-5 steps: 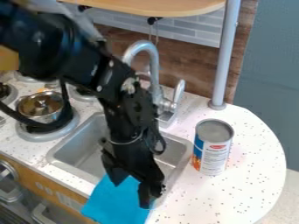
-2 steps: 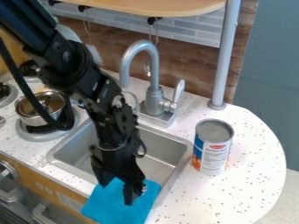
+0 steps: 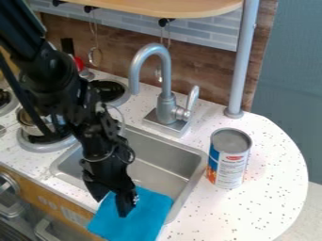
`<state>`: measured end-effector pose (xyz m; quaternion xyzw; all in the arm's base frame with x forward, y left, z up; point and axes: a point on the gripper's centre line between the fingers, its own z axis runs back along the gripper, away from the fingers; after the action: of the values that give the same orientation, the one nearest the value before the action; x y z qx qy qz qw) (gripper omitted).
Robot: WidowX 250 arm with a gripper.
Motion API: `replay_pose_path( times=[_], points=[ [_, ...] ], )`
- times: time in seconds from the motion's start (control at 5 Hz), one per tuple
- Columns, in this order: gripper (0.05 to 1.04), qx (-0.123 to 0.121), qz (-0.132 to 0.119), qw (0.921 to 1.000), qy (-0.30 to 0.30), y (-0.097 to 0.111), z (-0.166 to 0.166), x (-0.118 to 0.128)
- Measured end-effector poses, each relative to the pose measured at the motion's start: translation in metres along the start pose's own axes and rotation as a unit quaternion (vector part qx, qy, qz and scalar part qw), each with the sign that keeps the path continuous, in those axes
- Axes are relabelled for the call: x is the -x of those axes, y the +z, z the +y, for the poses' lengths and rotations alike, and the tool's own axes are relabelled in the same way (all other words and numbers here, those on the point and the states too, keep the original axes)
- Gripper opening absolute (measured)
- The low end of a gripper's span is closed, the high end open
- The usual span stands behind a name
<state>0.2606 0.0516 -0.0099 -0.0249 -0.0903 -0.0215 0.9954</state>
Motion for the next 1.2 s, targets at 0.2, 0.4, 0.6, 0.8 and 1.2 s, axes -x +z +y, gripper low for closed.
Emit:
replay_pose_path(
  times=[0.2, 0.4, 0.6, 0.8, 1.2],
  points=[
    [1.001, 0.003, 0.007, 1.0, -0.006, -0.006, 0.002, 0.009],
    [1.001, 0.008, 0.012, 0.9999, -0.006, -0.011, -0.002, 0.017],
    [1.001, 0.012, 0.013, 0.9997, -0.018, -0.016, -0.018, 0.018],
    [1.001, 0.007, 0.007, 0.9998, -0.019, -0.02, -0.034, 0.013],
    [1.001, 0.013, 0.007, 0.9992, -0.036, -0.029, -0.083, -0.001]
  ],
)
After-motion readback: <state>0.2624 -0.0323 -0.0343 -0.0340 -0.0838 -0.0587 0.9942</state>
